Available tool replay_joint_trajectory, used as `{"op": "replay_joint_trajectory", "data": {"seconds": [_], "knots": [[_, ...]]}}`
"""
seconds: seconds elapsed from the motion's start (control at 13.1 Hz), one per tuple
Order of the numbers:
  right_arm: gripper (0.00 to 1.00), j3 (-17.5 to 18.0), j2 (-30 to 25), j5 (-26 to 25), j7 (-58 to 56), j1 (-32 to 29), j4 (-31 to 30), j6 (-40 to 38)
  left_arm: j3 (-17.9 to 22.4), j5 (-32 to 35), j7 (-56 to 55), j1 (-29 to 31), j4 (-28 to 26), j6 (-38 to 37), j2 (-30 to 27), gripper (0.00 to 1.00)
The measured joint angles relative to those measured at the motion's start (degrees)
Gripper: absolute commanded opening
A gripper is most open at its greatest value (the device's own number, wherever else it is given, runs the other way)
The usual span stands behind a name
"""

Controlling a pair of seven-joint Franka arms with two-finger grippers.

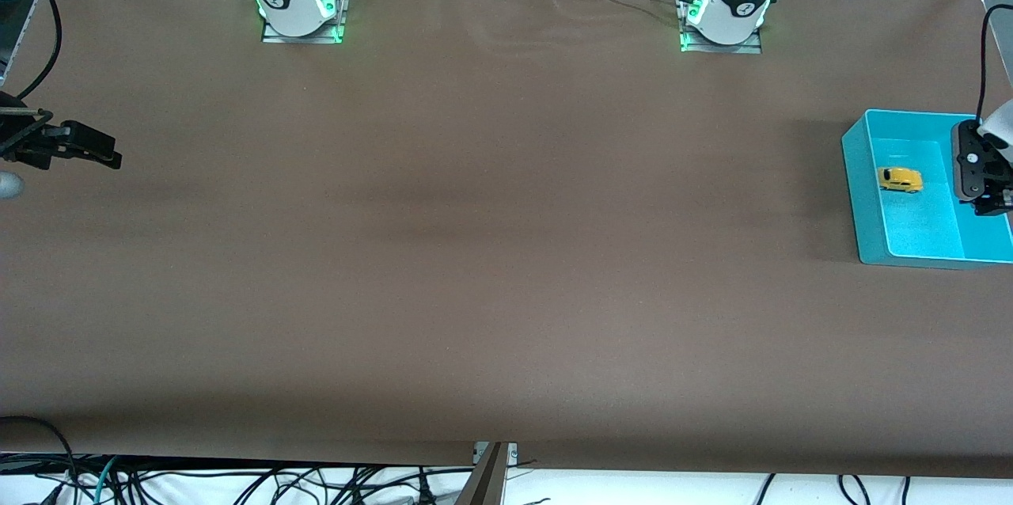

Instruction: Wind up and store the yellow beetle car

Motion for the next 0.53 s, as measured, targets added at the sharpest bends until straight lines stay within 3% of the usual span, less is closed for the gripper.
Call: {"op": "replay_joint_trajectory", "data": {"seconds": [0.31,0.53], "knots": [[1.00,0.00,0.01,0.00,0.00,-0.01,0.00,0.00,-7.30,-5.83,-11.56,-2.20,4.55,-2.61,0.23,1.00],[1.00,-0.01,0.03,0.00,0.00,-0.03,-0.03,0.00,-8.28,-7.15,-27.53,-10.33,4.52,-2.73,1.87,1.00]]}}
